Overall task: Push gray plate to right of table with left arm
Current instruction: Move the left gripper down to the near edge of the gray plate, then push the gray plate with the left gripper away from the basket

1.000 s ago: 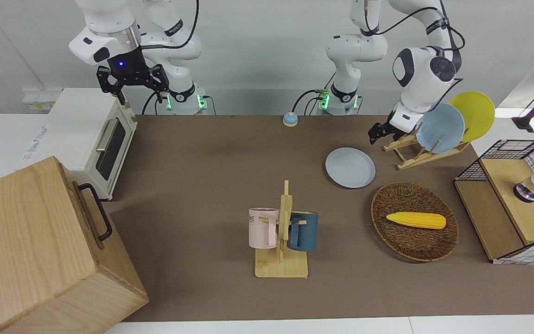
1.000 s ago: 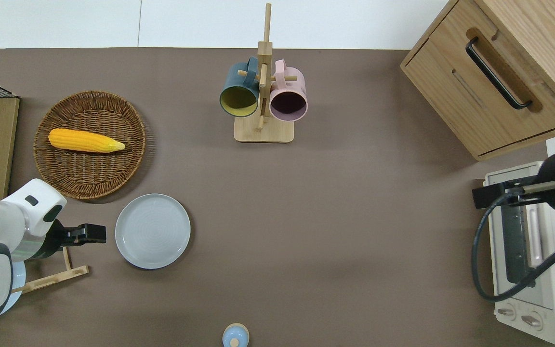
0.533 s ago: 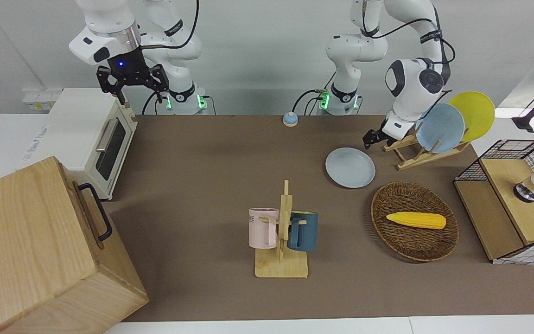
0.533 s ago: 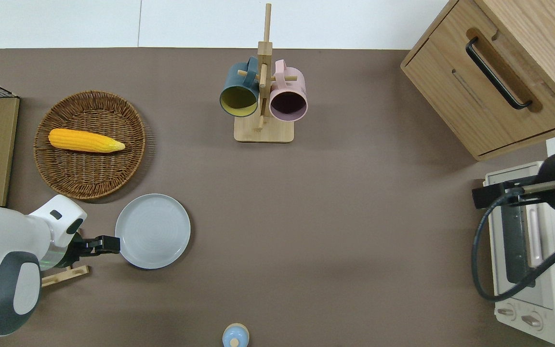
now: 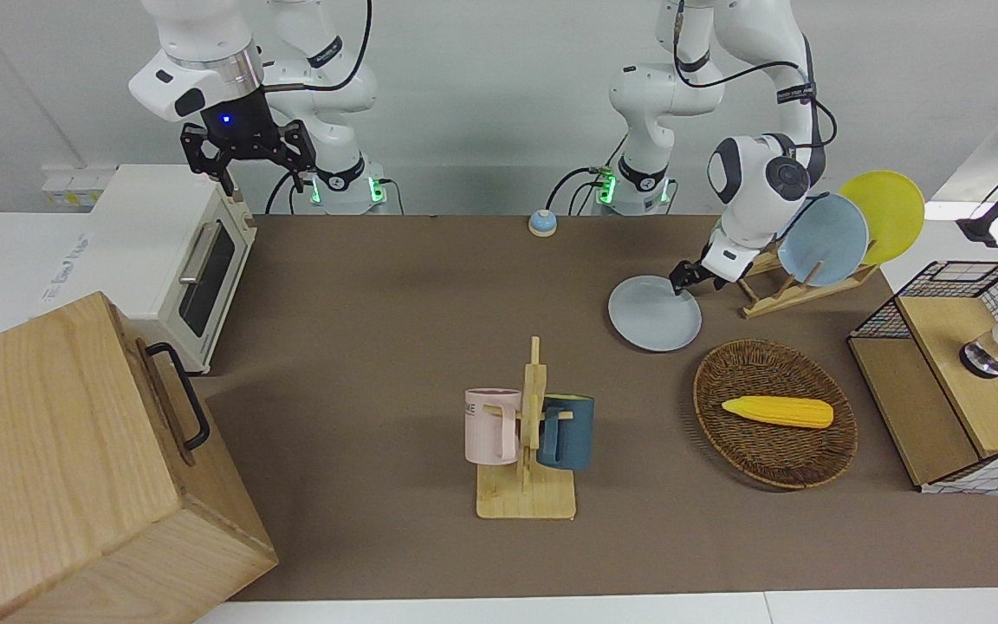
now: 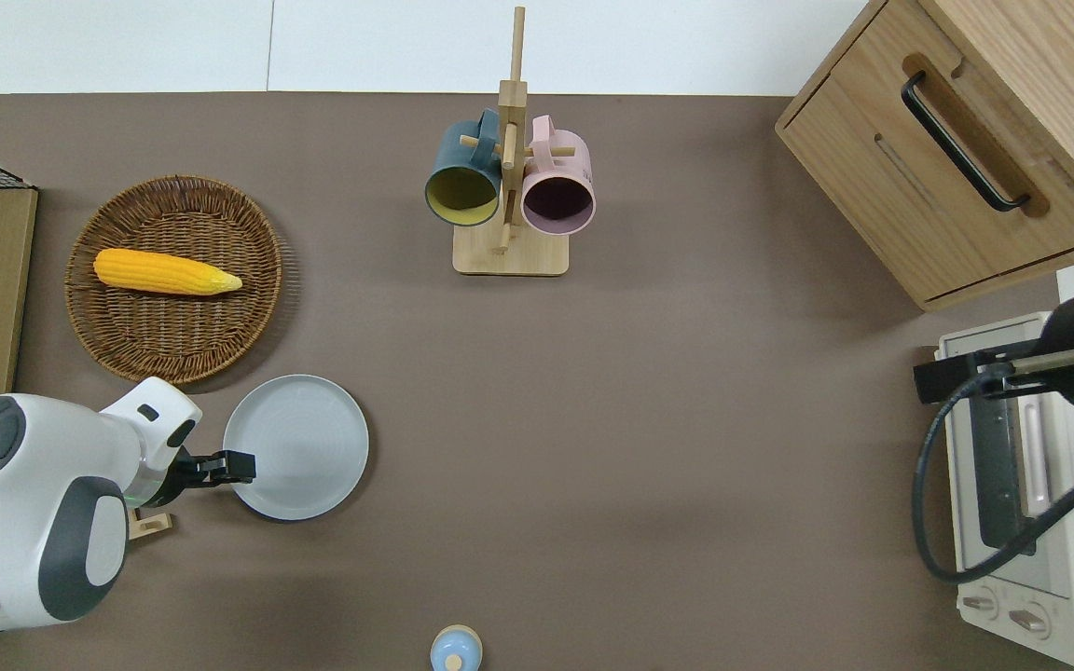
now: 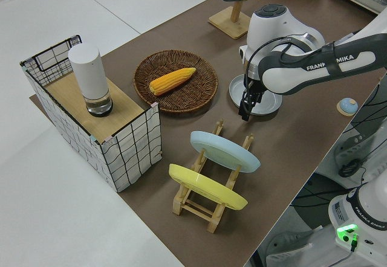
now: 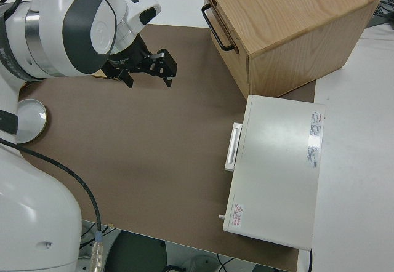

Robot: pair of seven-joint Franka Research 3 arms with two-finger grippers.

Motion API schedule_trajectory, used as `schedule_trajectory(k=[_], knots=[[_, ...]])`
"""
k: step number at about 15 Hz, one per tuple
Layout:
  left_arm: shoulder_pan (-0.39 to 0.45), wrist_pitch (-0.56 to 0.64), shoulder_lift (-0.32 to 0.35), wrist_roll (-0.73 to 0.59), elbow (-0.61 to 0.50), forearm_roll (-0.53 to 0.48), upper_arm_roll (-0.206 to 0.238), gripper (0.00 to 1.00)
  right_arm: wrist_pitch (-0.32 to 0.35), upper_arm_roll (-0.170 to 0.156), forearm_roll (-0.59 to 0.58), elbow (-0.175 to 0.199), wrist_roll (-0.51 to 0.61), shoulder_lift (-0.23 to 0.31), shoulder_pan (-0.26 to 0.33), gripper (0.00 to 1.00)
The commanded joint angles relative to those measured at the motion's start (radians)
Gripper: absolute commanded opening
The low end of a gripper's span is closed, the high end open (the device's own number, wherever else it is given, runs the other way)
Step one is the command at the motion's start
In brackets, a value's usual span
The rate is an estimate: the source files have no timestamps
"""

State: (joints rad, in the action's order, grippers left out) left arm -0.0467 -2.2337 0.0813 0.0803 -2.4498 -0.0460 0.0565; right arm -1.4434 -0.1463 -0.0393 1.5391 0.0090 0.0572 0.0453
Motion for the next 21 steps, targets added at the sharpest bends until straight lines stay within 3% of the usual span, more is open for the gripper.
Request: schedule_trajectory(k=[1,4,6,10,11,21], knots=[[-0.004,-0.046,0.006,-0.033,-0.037,-0.02,0.002,0.82,0.001,-0.002,0.002,0.004,-0.02,0.007,0.007,0.996],[-0.004,-0.053,-0.008,-0.039,-0.037,-0.02,0.002,0.76,0.001,-0.002,0.002,0.004,-0.02,0.007,0.007,0.996],[-0.004,-0.053,-0.009,-0.039,-0.037,-0.02,0.0,0.64,0.001,-0.001,0.002,0.004,-0.02,0.007,0.007,0.996],[-0.004,-0.055,-0.011,-0.054,-0.037,-0.02,0.0,0.07,0.001,-0.002,0.002,0.004,-0.02,0.007,0.007,0.996],[-0.004,-0.055,-0.011,-0.056,-0.037,-0.029,0.0,0.0,0.001,-0.002,0.002,0.004,-0.02,0.007,0.007,0.996],[-0.016,-0.041,-0.012,-0.037,-0.035,-0.078,-0.013,0.0,0.001,-0.001,0.002,0.004,-0.02,0.007,0.007,0.996]])
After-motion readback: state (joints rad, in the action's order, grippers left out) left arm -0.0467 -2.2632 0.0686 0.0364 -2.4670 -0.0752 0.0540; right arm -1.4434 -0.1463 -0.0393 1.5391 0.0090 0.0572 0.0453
